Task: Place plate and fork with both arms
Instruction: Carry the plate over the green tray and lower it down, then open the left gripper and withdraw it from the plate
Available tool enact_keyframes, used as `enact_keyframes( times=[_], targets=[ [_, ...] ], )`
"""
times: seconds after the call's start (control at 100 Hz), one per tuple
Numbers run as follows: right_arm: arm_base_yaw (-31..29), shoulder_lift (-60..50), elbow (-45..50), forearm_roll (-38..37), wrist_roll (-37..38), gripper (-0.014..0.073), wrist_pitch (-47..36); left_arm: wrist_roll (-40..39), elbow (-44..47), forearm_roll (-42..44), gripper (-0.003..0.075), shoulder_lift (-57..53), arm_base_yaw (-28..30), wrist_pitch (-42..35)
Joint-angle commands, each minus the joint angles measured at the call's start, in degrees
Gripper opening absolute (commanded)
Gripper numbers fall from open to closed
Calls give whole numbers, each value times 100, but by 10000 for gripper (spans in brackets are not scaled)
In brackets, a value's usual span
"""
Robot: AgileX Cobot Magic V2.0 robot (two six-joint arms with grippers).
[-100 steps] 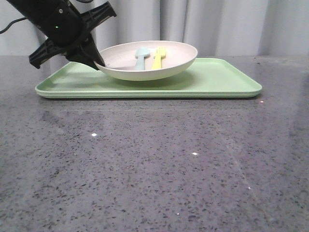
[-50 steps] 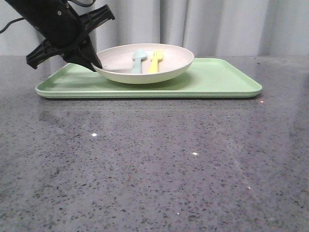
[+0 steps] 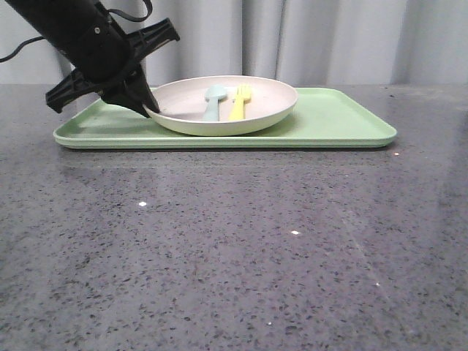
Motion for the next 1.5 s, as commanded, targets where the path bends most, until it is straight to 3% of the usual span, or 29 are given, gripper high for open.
enact_keyframes(
  times=[0.0,0.5,0.86,1.02,1.49],
  targets=[
    [-4,63,-207,-49,-42,395,-451,-80,-191,-118,-20,-286,-63,-280],
    [-4,63,-207,-49,-42,395,-451,-80,-191,-118,-5,-286,-63,-231],
    [-4,63,-207,-49,-42,395,-451,-80,-191,-181,328,-286,-63,-231],
    [-4,63,-207,-49,-42,395,-451,-80,-191,-217,410,-286,-63,-219],
    [-4,63,-207,-49,-42,395,-446,-80,-191,29,411,-1012,255,-60]
  ],
)
